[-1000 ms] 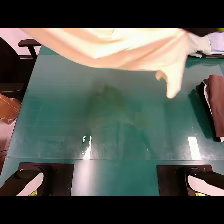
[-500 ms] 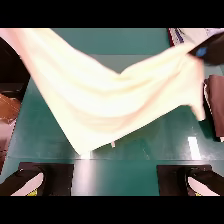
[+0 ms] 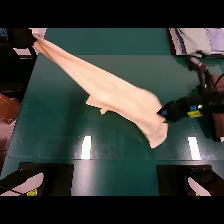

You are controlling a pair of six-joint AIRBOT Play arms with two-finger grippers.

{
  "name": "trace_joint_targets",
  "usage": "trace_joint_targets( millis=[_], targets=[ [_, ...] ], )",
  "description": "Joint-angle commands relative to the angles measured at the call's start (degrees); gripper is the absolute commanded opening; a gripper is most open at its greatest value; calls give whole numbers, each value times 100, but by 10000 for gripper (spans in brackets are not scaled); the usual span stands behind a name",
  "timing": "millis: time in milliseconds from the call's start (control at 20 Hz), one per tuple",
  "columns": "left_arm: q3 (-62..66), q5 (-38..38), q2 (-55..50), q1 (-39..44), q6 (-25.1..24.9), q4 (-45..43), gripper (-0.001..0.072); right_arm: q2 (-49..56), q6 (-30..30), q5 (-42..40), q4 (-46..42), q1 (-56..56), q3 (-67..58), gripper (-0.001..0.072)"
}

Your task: Fold the shirts.

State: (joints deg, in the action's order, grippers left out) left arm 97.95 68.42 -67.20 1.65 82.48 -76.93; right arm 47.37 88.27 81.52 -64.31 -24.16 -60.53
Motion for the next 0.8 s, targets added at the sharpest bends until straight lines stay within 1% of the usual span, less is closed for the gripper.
trace_joint_targets(
  millis=[0, 150, 200, 250, 300, 400, 500, 600, 700, 750],
  targets=[
    [-48, 179, -42, -4, 0, -103, 25, -125, 17, -70, 420, -7, 634, 607],
    [-57, 562, -153, -4, -4, -103, 25, 219, -59, -595, 466, 264, 603, 596],
    [-59, 627, -214, -2, -4, -103, 25, 446, -299, -664, 490, 372, 542, 595],
    [-66, 649, -262, -2, 0, -94, 25, 750, -525, -743, 483, 433, 426, 542],
    [-81, 649, -304, -2, 0, -90, 25, 1097, -732, -903, 483, 435, 291, 511],
    [-101, 662, -376, -2, 2, -85, 25, 1875, -1003, -1217, 485, 385, -79, 511],
    [-118, 688, -409, -2, 2, -76, 25, 2769, -1108, -1381, 487, 284, -581, 511],
    [-125, 717, -409, -2, 2, -68, 25, 3646, -1220, -1370, 542, 142, -1154, 511],
    [-125, 719, -409, -2, 0, -68, 25, 4444, -1475, -1220, 1001, -2, -1729, 511],
    [-125, 721, -409, -2, 0, -68, 25, 4795, -1491, -1130, 1134, -76, -1998, 512]
  ],
)
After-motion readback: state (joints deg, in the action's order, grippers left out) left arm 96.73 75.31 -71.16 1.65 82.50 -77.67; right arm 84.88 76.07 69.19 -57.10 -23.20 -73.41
